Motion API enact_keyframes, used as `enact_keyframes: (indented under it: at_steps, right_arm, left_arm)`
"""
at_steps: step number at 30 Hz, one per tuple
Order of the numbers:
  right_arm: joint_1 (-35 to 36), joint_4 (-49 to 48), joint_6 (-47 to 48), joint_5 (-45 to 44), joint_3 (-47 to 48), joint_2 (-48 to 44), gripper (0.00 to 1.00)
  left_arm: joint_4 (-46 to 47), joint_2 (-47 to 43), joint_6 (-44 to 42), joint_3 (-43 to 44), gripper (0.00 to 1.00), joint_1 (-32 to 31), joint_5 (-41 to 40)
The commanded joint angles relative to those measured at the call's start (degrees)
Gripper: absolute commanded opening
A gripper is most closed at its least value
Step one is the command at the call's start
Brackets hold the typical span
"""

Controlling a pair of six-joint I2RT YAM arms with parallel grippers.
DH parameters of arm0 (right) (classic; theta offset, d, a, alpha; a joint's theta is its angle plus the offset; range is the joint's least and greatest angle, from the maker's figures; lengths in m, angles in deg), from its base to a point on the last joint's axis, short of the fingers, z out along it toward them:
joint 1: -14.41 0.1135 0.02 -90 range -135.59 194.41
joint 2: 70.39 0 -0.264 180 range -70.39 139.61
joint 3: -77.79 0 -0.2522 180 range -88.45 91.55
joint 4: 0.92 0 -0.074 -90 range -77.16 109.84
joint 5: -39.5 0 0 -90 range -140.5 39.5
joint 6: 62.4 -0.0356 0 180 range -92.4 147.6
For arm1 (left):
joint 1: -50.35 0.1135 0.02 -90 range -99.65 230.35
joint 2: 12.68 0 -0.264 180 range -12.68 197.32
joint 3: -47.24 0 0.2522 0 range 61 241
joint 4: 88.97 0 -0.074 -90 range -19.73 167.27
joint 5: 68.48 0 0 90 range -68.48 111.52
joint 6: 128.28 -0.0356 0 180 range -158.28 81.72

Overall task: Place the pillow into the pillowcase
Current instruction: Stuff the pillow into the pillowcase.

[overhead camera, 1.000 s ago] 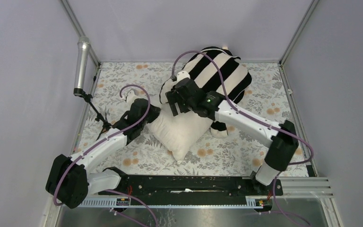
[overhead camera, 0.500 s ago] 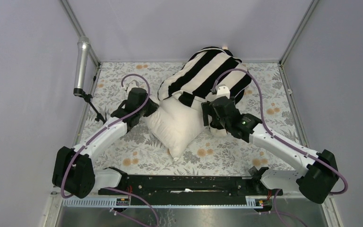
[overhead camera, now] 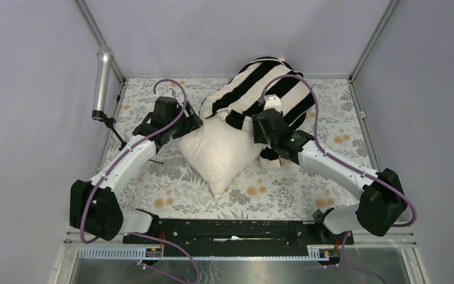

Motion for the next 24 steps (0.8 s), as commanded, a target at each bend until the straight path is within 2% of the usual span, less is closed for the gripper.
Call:
enact_keyframes:
  at_steps: [1,3,6,8,11,15,19,21,22,24]
  right_arm:
    - [-0.44,-0.62,-1.96,-2.19,3.54,1.67,0.46]
    - [-0.41,-0.22,-2.75,-1.6,3.69,1.86,0.4]
    - [-0.44,1.25,-3.31,-0.67,4.91,2.55,0.24]
    - [-0.45,2.86,-3.68,-0.41,5.82,2.85,0.15]
    - [-0.39,3.67,-3.94,0.44,5.48,1.98,0.08]
    - [-0.44,5.53,-4.35,0.86,5.67,1.15,0.02]
    - [-0.12,8.82,-5.68,3.7,7.37,0.58,0.0]
    - [3.3,10.78,-8.08,6.71,10.01,0.34,0.0]
    - [7.42,11.04,-8.79,7.48,11.45,0.5,0.0]
    - [15.94,12.38,-11.7,10.15,15.65,2.26,0.0]
  left_arm:
    - [-3.56,-9.59,-2.59,0.7,0.99,-0.23,6.17]
    - [-6.8,-13.46,-3.08,-0.34,0.99,-0.24,6.33]
    - [-10.86,-17.99,-2.98,-3.66,0.99,-0.75,7.67]
    - [-12.39,-21.25,-2.07,-6.96,0.99,-2.71,7.63]
    - [-12.42,-24.27,1.1,-12.2,0.99,-8.16,7.47]
    - [-5.28,-24.1,8.02,-18.88,0.98,-16.72,5.77]
    - [16.48,-17.81,15.9,-24.61,0.96,-19.76,6.94]
    - [24.65,-11.55,19.18,-24.77,0.82,-19.5,2.48]
    - [27.98,-8.25,20.04,-23.65,0.68,-18.95,0.39]
    - [33.14,-1.52,21.28,-20.31,0.26,-18.38,-4.24]
